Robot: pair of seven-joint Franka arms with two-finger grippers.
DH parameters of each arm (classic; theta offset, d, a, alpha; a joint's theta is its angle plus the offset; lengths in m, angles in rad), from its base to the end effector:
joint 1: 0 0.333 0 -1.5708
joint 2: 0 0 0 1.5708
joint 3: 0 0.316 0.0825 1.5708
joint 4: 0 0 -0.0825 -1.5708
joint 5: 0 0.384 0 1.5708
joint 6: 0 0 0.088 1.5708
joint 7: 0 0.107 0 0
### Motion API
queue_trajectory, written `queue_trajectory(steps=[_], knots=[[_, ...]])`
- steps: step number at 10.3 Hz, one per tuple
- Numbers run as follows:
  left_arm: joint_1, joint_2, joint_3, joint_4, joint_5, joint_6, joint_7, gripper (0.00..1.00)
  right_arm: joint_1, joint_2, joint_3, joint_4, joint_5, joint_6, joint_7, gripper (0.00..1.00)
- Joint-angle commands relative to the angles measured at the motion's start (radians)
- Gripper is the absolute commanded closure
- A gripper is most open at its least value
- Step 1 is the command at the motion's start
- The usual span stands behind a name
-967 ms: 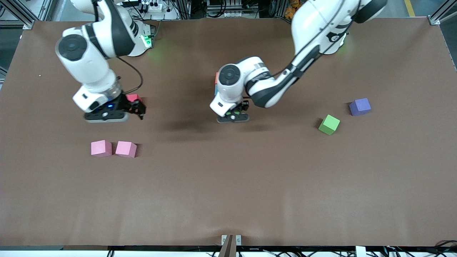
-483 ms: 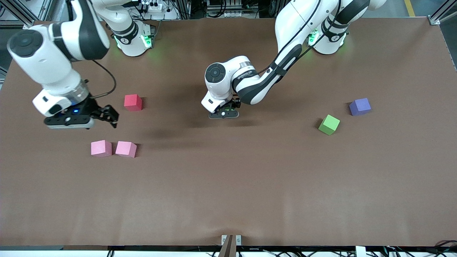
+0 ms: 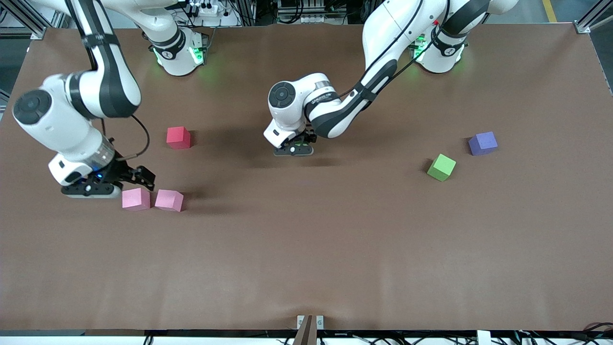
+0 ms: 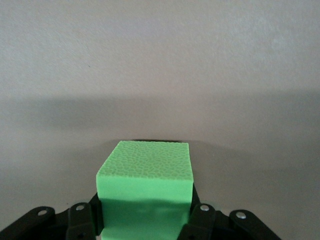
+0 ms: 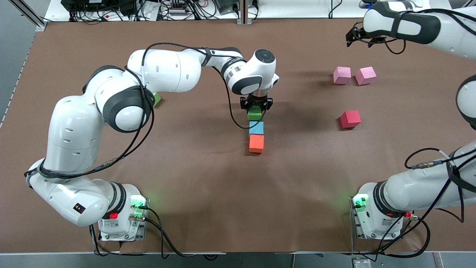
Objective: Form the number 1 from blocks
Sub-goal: 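Place the green cube below the cyan cube while the right gripper reaches a pink cube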
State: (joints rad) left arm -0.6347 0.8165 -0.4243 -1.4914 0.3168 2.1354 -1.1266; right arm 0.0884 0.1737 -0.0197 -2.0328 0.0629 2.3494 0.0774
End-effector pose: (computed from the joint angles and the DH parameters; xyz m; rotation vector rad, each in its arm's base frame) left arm 0.3973 -0.5805 0.2076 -3.0812 0.0165 0.1371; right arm 0.5947 0.0421 0.3750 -3.0784 0.0756 -0.2149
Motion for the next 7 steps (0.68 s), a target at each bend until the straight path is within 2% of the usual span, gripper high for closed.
queue_trajectory(steps=[1,4,5,6,7], knots=[[-0.029,0.015,0.016,0.034,-0.022,-0.026,0.005,1.0,-0.021,0.079,0.02,0.051,0.037,0.01,-0.011,0.0],[-0.031,0.013,0.016,0.031,-0.021,-0.026,0.007,1.0,-0.021,0.124,0.017,0.042,0.028,0.016,-0.019,0.0],[-0.033,0.013,0.016,0.033,-0.022,-0.026,0.008,0.81,-0.021,0.144,0.015,0.043,0.026,0.019,-0.021,0.0],[-0.036,0.016,0.016,0.03,-0.012,-0.026,0.013,0.01,-0.021,0.167,0.009,0.043,0.023,0.033,-0.022,0.0],[-0.054,0.018,0.016,0.03,-0.009,-0.026,0.013,0.0,-0.012,0.194,-0.012,0.043,0.023,0.05,-0.022,0.0]])
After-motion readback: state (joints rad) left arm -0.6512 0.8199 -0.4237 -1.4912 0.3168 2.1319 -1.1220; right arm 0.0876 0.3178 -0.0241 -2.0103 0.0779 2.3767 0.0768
